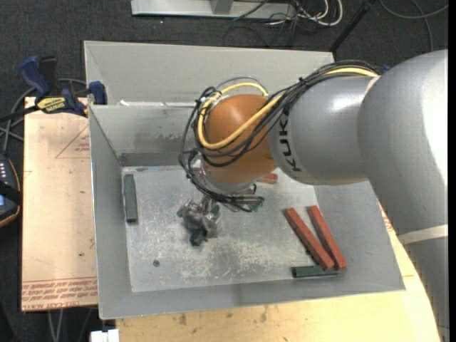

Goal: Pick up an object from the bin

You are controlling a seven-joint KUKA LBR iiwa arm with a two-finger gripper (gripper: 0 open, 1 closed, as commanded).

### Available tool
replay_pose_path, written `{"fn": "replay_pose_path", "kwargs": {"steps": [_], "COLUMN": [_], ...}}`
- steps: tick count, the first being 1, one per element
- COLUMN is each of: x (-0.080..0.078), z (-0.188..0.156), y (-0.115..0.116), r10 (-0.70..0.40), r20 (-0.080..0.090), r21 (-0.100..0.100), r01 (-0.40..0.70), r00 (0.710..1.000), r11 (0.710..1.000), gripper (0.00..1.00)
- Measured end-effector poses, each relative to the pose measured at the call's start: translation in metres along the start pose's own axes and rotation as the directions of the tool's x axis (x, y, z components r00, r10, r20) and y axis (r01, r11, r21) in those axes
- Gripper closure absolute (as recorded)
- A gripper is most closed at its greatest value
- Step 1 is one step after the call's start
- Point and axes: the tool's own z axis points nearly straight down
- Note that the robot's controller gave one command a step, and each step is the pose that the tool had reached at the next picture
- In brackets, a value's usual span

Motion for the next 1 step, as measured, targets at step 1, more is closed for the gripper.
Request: {"fn": "replay_pose_path", "kwargs": {"steps": [1], "x": [0.0061], "z": [-0.1455], "y": [0.0054], "r10": [-0.06], "r20": [0.005], "r21": [0.005], "r01": [0.06], "r00": [0.998], "r11": [0.998], "gripper": [1.0]}}
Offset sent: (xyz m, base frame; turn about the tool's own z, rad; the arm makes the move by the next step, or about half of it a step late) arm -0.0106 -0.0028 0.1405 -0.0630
